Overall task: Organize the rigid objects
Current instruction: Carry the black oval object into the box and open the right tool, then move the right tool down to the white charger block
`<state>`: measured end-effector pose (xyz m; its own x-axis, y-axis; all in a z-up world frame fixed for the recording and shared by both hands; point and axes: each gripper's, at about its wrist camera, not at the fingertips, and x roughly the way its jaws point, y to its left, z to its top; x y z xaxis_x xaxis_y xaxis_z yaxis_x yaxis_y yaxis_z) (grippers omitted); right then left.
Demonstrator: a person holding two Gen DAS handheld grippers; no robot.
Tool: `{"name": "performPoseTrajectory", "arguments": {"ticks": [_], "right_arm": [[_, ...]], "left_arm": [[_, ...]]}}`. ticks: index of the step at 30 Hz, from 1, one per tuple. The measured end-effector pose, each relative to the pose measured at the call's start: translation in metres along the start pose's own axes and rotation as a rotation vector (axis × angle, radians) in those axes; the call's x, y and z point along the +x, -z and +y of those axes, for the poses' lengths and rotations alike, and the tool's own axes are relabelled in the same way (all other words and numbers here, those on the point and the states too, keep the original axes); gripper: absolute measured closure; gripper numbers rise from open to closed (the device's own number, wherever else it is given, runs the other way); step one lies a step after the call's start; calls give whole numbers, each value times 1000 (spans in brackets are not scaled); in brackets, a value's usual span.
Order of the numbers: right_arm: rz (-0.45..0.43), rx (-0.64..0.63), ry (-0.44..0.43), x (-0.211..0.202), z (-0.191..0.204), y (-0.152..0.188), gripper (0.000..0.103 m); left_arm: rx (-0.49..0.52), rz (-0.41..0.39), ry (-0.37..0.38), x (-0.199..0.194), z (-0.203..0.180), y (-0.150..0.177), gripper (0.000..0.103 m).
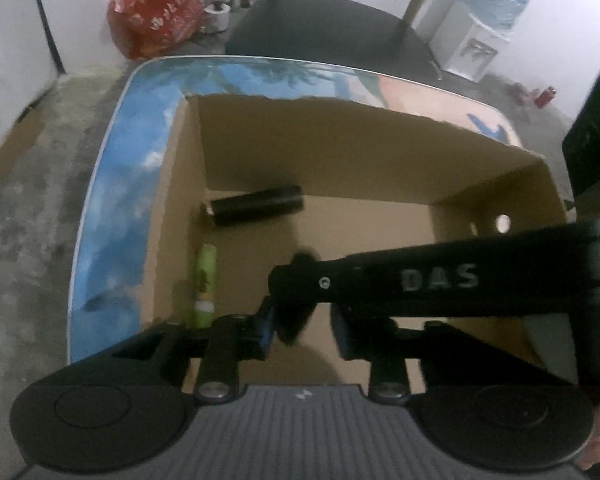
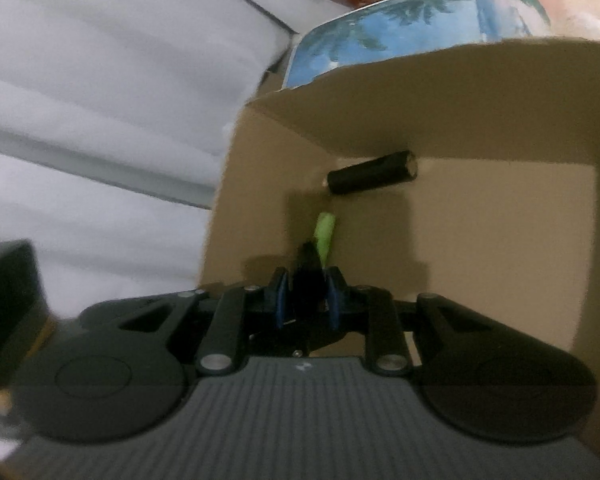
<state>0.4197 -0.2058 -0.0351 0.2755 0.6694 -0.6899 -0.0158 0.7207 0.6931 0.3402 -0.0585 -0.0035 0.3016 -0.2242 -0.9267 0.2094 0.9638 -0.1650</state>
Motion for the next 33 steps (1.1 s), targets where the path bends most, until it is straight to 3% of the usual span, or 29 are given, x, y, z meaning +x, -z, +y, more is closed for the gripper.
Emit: {"name": "performPoseTrajectory", "arguments": {"ticks": [5,10,15,19,23,25,28,33], "right_arm": [[5,-10,26,2,-2,2,79],[-34,-22,28,-14,-1,6,77],[-106,-77,-8,-79,7,35,76],[-187,-151,-62,-137,15,78,76],[-282,-249,-129,-193,21,142,75],[-314,-278,-164,-212,20,177,75],[-315,-266,-226,-217,7,226,75],[-229,-151,-277,-174,-22,277,75]], "left_arm": [[-7,-30,-17,-14,1,1,60],[3,-91,-14,-51,-3,16,59],[54,-208,25,-111,-16,53,55],[87,-313,79,-161,-27,104,51],[58,-345,195,-189,-28,165,49],[45,-361,202,-193,-28,194,49],[11,-388,138,-187,-26,233,45],[-12,-309,125,-148,-17,263,43]]}}
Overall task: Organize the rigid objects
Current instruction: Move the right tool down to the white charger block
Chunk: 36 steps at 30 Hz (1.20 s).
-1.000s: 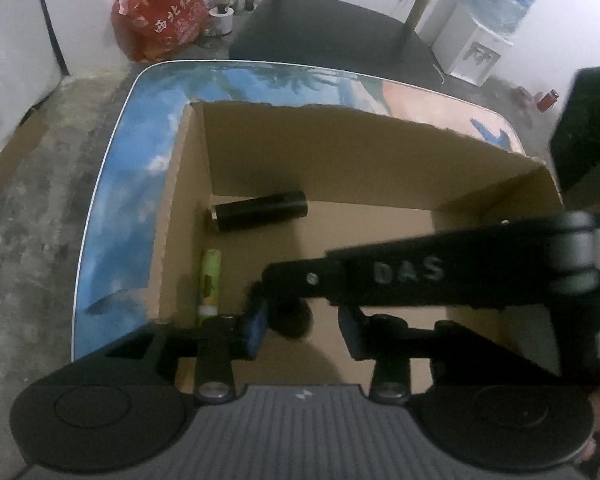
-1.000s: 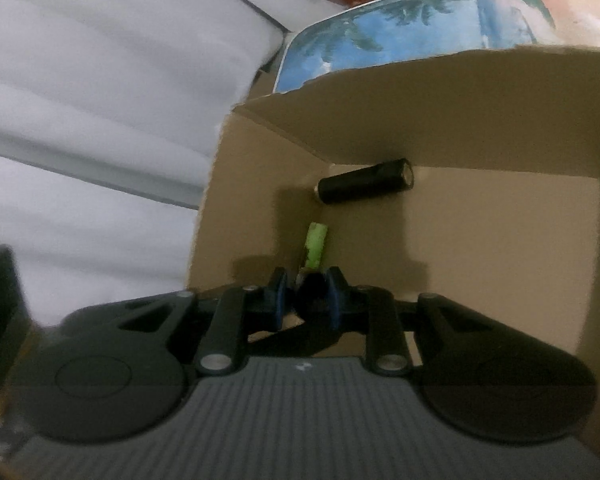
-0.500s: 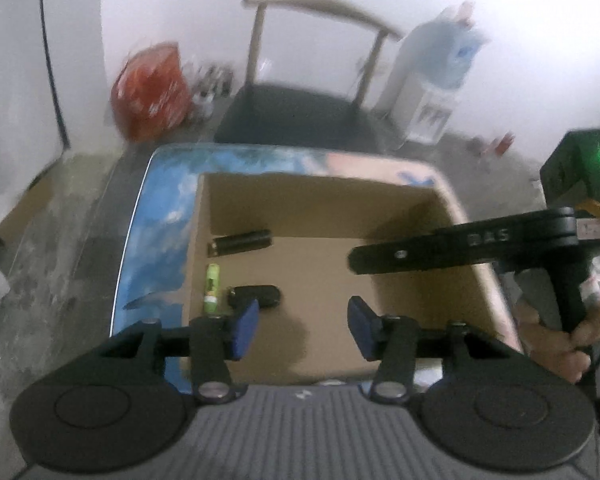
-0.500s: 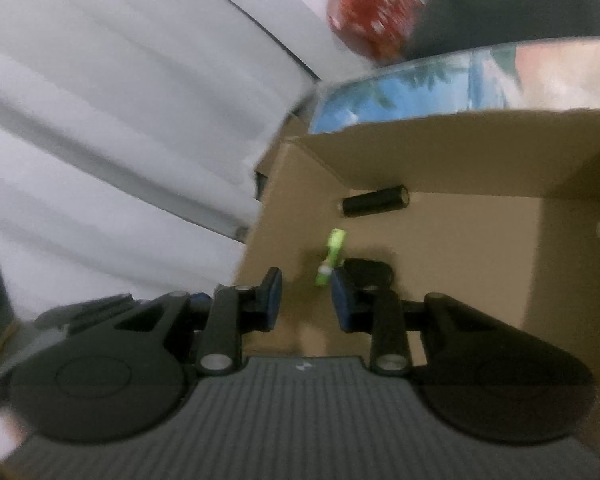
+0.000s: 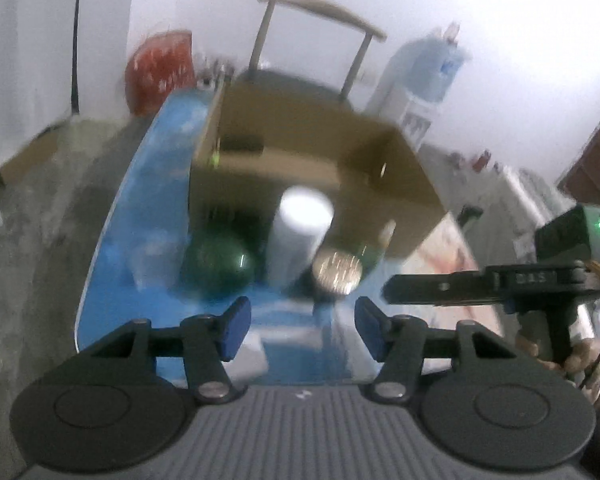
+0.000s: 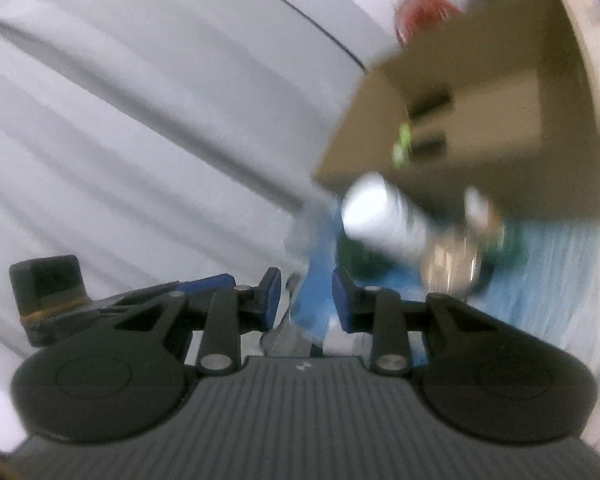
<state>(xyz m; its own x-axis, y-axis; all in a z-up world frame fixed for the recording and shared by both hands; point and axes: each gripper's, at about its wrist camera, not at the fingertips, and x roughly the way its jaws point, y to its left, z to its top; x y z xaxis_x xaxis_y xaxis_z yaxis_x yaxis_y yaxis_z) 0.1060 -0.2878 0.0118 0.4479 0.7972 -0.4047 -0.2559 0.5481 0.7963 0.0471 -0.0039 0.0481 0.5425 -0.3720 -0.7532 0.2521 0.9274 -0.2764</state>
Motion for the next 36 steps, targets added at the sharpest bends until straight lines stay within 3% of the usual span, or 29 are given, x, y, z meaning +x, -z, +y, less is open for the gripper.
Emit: {"name": "performPoseTrajectory", "arguments": {"ticks": [6,11,16,23,29,36], "right_arm": [[120,110,44,56,-27,32,74],[182,122,85,87,-32,32,71],[231,106,105,112,-33,29,69],[263,98,113,123,-33,28,68],[229,97,143,98,-40,28,68],[109,164,234,19,-67,38,67]], "left_arm": [[183,93,-177,53,-4,25,35],[199,181,-140,87,11,37,35],[201,208,-155,101,22,40,35],[226,227,-180,105,13,42,45],[223,233,-146,114,-19,38,46],[297,233,-13,133,-84,42,46]]}}
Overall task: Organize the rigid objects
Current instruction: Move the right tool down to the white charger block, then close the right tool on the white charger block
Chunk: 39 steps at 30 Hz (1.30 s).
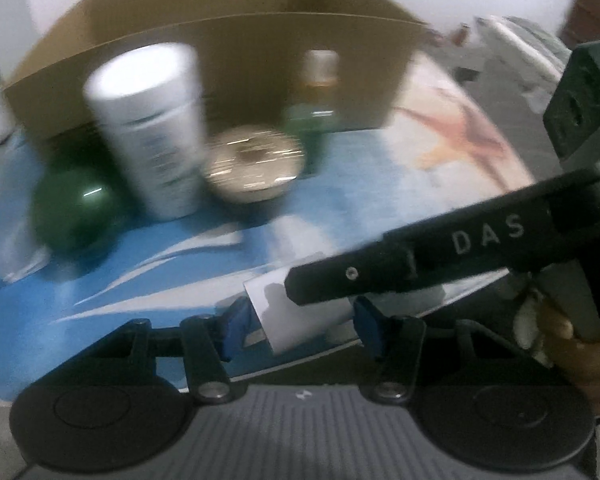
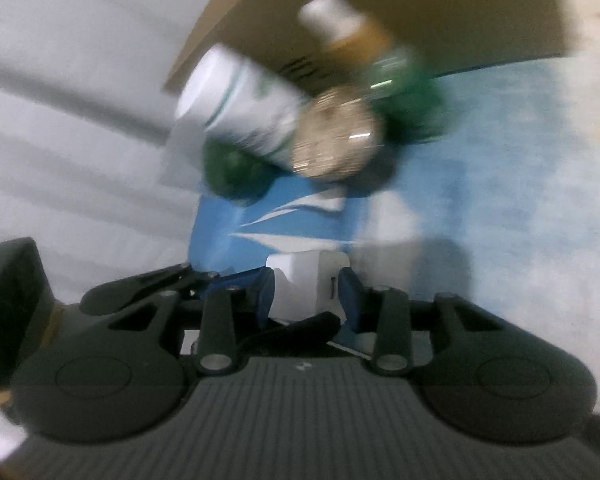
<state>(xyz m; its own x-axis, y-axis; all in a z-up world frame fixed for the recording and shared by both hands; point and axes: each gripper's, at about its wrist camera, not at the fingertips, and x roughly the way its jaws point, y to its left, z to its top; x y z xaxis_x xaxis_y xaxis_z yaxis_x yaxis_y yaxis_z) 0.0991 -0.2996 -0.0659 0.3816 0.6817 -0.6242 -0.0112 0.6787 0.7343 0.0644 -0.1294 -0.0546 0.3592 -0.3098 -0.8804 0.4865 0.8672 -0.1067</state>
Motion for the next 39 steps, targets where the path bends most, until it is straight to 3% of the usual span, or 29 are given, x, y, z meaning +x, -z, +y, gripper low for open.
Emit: {"name": "performPoseTrajectory", "arguments": {"ticks": [3,10,18,39], "right_arm": [[-64,41,35,-31,-20,7,67],[-119,101,27,-60,-47,20,67],[-111,42,41,-20,-36,24,67],[-143,-78,113,-15,-14,29,67]], "left_arm": [[62,-11,22,5,-24,-2,45],[149,0,-44,12,-45,1,44],[130,10,-62,14,-42,3,44],[104,-9,-108,15,-43,-3,45]]}}
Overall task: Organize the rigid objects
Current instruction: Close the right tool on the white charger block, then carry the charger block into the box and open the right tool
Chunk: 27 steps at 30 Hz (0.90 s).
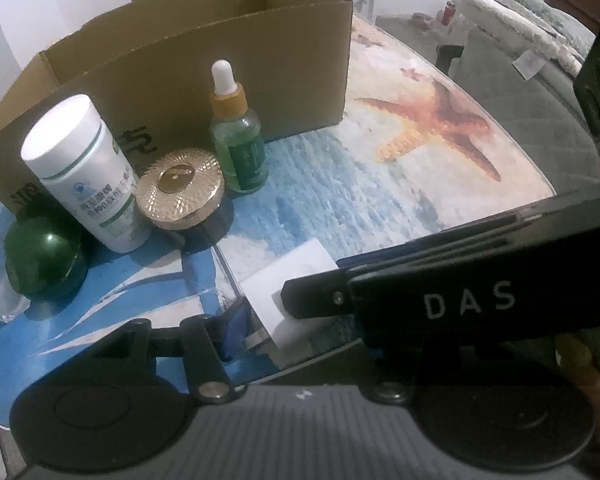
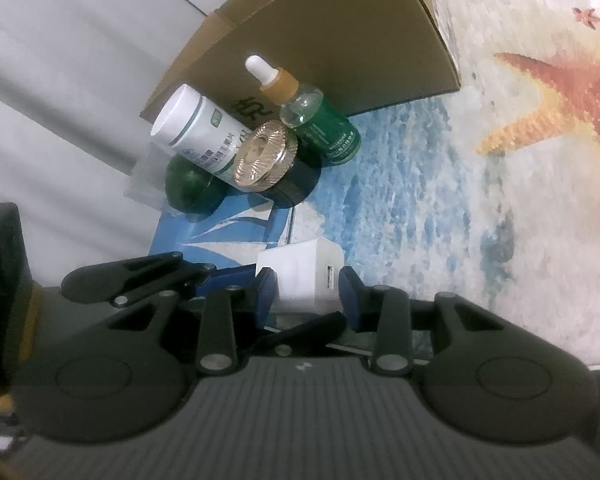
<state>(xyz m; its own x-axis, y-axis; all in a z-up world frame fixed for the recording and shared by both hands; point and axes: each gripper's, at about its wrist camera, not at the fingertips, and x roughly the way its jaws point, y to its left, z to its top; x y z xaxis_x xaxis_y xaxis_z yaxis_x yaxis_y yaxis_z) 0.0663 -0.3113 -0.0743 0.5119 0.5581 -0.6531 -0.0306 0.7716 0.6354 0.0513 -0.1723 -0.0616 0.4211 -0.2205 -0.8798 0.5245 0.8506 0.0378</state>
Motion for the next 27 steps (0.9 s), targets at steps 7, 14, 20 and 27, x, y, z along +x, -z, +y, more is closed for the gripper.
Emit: {"name": "performPoseTrajectory", "arguments": {"ticks": [7,14,20,27], "right_arm": [[-29,-23,-1,-10,9,-1,67],[-76,-69,3,-29,24,-2,67],[-145,-127,7,-53,47,-6,67],[-264,-256,-3,-82,96,-35,67]], "left_arm": [[-4,-36,-21,-14,-3,-3,45],[-2,-99,-44,-37,-9,-5,45],[-4,-200,-76,-73,-8,-14,45],[9,-343,-140,-118,11,-44,45]]}}
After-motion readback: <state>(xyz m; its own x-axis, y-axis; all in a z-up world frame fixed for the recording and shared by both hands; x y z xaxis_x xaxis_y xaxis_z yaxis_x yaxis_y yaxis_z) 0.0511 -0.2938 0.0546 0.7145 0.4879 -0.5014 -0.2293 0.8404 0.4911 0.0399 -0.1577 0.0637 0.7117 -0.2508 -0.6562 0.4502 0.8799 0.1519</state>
